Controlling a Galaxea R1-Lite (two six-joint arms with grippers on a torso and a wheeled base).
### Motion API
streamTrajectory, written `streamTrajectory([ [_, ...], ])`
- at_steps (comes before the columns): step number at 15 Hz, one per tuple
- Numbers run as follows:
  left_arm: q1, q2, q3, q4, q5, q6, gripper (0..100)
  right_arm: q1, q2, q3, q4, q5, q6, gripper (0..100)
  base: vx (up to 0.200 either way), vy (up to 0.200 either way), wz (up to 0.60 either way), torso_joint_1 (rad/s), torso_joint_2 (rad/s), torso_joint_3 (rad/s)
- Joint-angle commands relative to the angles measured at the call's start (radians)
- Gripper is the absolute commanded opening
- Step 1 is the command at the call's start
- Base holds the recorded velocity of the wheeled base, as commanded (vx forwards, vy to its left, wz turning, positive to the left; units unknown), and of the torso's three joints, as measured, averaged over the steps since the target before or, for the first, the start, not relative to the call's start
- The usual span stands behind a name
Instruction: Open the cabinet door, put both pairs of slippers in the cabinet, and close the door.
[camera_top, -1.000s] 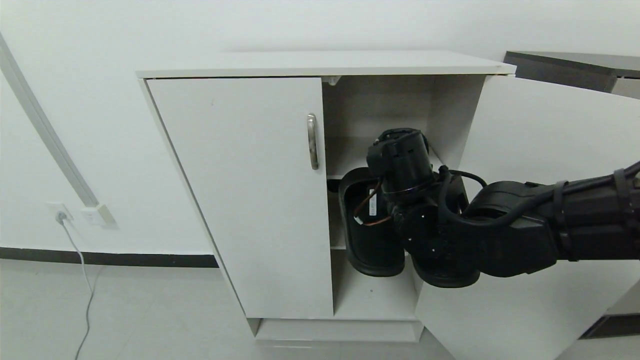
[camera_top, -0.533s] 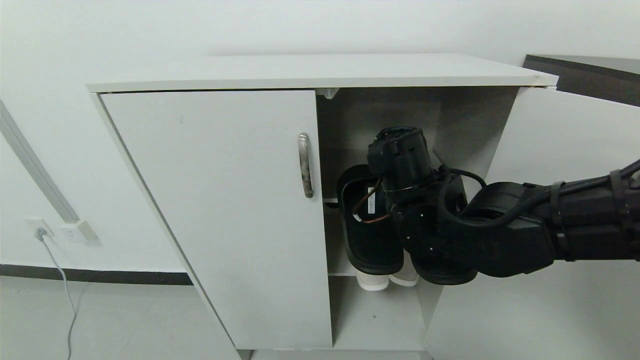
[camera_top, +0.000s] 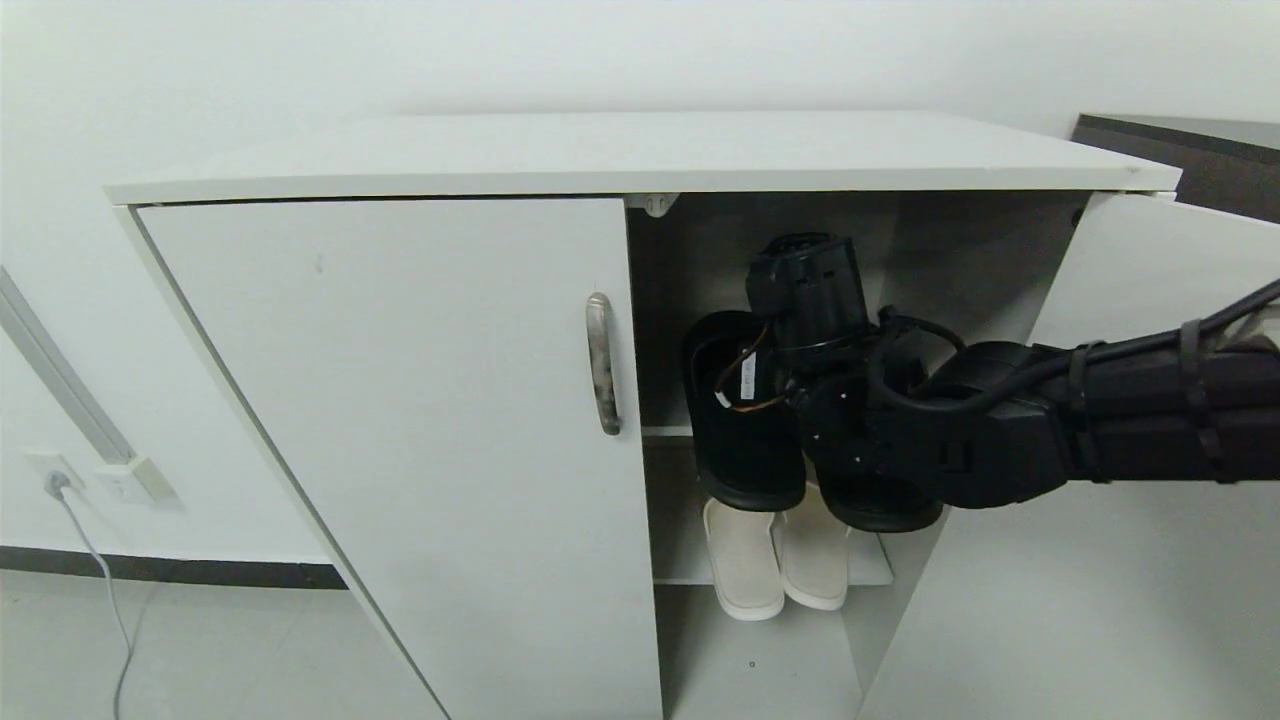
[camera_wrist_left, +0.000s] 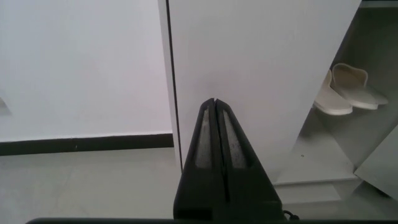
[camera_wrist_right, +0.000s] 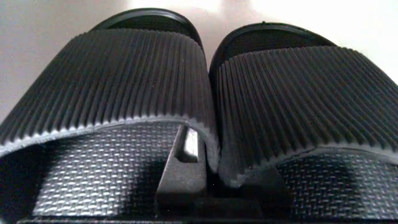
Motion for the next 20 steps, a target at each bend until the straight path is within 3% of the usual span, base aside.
streamTrajectory([
  [1,0.0,0.0,0.0,0.001,0.0,0.0,0,-0.021,0.042,-0.043,0.0,0.028,-0.002,0,0.0,0.0,0.0,0.0,0.0,0.0],
  [11,0.0,0.0,0.0,-0.001,0.002,-0.002,0,-0.107,0.177,-0.299,0.082,0.062,-0.06,0,0.0,0.0,0.0,0.0,0.0,0.0],
  [18,0.0,0.0,0.0,0.001,0.002,0.0,0,-0.107,0.19,-0.302,0.088,0.074,-0.06,0,0.0,0.0,0.0,0.0,0.0,0.0],
  [19,0.0,0.0,0.0,-0.001,0.0,0.0,0,-0.107,0.19,-0.302,0.095,0.076,-0.06,100,0.0,0.0,0.0,0.0,0.0,0.0],
  [20,0.0,0.0,0.0,-0.001,0.0,0.0,0,-0.107,0.19,-0.304,0.097,0.076,-0.06,100,0.0,0.0,0.0,0.0,0.0,0.0],
])
